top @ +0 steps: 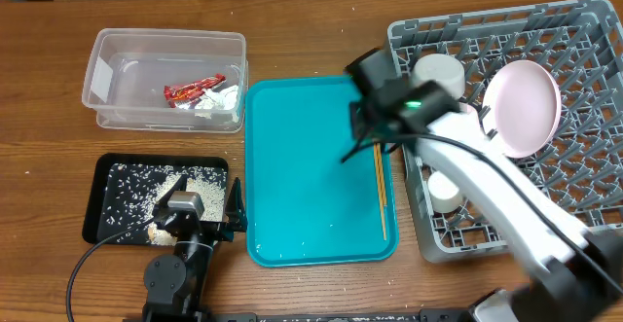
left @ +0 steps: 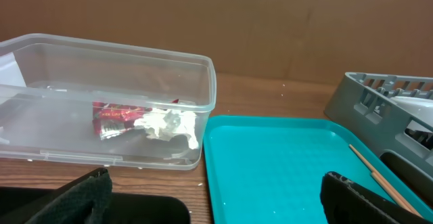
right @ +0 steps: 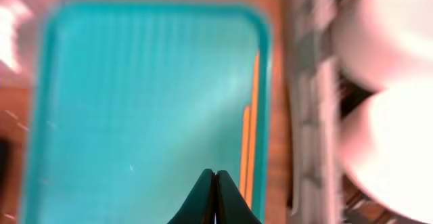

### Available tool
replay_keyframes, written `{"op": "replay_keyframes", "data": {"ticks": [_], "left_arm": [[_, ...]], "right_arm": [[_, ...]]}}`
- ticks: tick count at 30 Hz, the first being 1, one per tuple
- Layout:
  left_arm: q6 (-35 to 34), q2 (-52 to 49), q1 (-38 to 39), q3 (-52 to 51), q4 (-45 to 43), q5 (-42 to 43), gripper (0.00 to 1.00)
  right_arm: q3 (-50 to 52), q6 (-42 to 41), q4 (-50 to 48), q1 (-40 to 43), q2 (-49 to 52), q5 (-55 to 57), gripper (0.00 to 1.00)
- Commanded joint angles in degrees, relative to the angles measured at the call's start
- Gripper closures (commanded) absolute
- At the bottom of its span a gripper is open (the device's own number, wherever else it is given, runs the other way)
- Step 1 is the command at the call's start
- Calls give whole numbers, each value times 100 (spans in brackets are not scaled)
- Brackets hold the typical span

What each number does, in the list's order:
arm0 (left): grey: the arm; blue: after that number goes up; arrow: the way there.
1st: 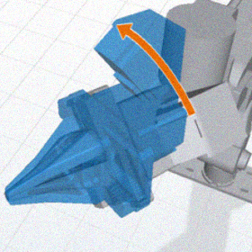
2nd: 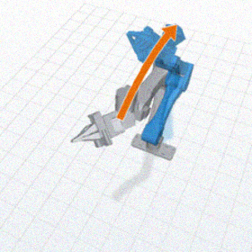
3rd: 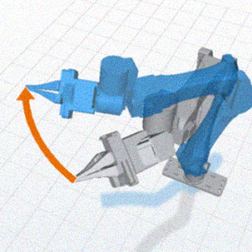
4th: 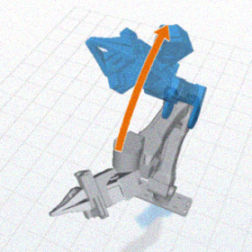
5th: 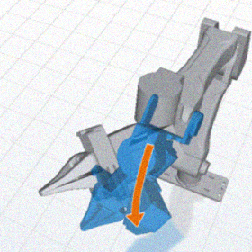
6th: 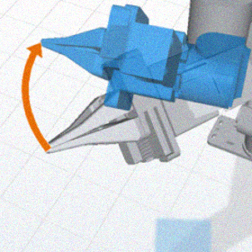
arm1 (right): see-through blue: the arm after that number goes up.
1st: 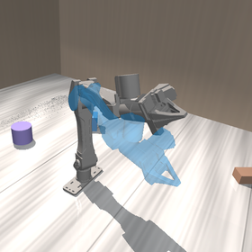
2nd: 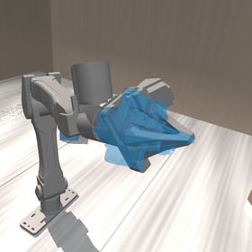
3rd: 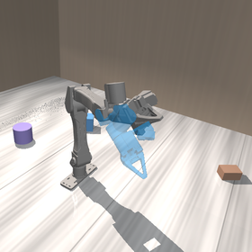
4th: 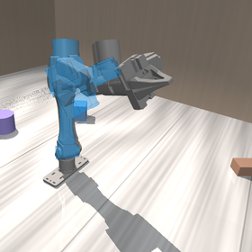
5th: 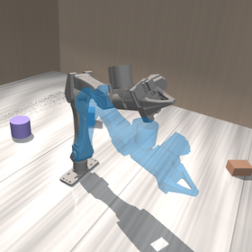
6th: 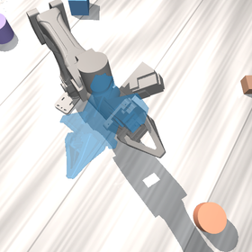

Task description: Sort waste into correct bins and load items into the dishwasher

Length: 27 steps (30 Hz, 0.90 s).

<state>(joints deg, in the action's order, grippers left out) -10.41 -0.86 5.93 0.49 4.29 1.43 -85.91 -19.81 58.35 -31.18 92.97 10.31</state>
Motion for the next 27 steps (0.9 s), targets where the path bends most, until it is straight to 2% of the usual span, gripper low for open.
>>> {"op": "replay_keyframes", "data": {"ticks": [1,4,6,11,17,27], "left_arm": [[-33,59,20,-22,9,-13,0],[-33,59,20,-22,9,-13,0],[-33,59,20,-22,11,-13,0],[-33,59,20,-22,9,-13,0],[-33,59,20,-22,11,-13,0],[-33,59,20,-22,9,-13,0]], "right_arm": [[-42,229,35,70,-125,85,96],[26,227,37,83,-52,42,96],[109,225,173,76,164,-83,82],[627,157,85,-70,804,-142,69],[1036,2,-367,-72,1394,-140,68],[1456,-37,-896,-57,1725,-142,63]]}}
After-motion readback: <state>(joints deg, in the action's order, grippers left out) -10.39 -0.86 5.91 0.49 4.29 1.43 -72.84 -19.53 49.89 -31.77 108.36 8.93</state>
